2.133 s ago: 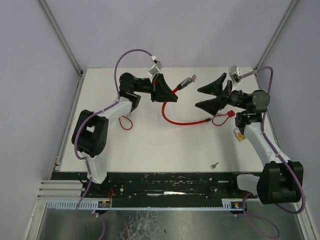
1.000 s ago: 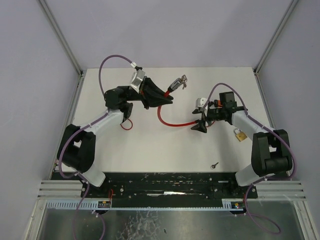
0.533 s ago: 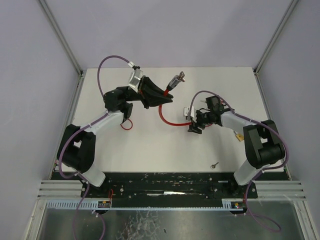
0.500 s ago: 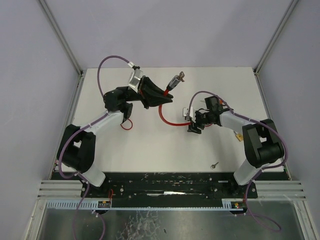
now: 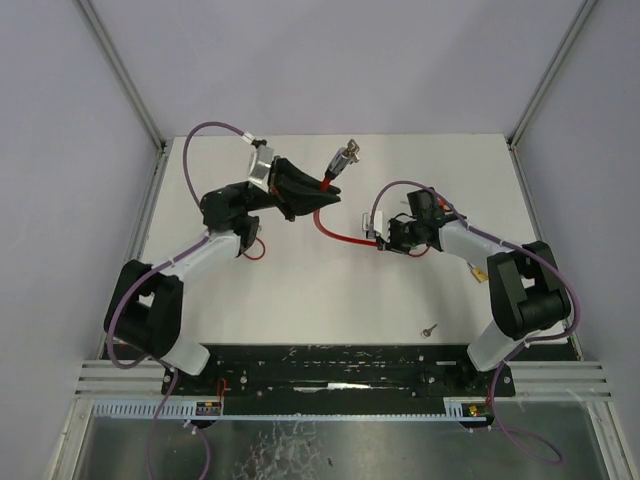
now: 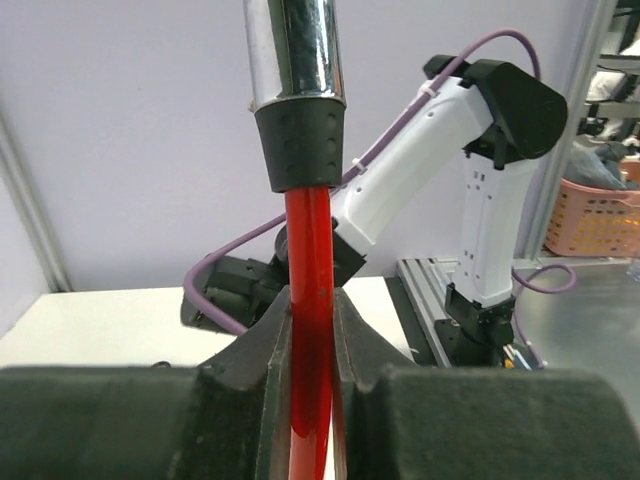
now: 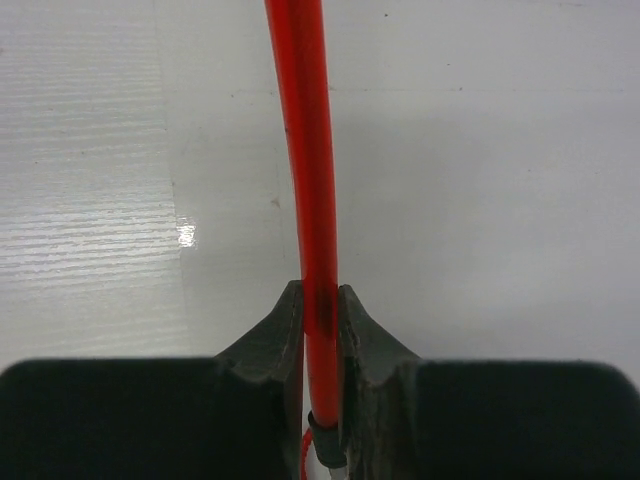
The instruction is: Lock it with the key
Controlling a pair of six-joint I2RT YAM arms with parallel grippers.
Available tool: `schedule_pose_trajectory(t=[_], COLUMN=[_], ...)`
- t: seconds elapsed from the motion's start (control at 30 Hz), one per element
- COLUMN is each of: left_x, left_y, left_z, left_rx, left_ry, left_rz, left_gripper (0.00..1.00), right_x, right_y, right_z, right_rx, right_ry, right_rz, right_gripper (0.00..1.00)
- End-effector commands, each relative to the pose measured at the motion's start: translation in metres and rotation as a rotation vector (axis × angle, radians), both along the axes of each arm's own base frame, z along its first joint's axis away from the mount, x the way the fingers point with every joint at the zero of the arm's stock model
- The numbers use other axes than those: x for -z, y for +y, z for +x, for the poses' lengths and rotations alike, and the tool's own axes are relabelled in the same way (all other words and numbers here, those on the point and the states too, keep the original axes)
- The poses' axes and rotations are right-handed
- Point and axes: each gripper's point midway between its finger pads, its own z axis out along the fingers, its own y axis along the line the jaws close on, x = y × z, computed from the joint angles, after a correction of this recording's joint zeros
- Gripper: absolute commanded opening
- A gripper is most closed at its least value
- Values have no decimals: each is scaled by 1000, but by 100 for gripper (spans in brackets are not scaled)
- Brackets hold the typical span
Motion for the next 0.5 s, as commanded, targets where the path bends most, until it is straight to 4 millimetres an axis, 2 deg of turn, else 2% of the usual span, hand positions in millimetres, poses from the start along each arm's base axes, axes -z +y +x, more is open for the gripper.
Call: schedule_pose_trajectory(t=[0.0, 0.13, 0.23, 0.33, 0.47], left_x=[-24, -14, -4, 10, 27], left_y=[16, 27, 32, 35, 34], left_z=[7, 33, 51, 70, 87], left_rx=[-214, -429, -536, -613, -655], left_ry=[-162, -222, -254, -268, -307], left_rz=[-77, -34, -7, 16, 39], left_gripper=[1, 0, 1, 1, 1], right_x=[-54, -67, -74, -79, -77], right_y=[5, 8, 14, 21, 24], right_z=[10, -1, -15, -26, -27], right_rx=[-14, -37, -67, -87, -30], right_ry=[-109, -64, 40, 145, 265], right_rz=[25, 49, 82, 115, 127], right_gripper=[4, 0, 0, 0, 0])
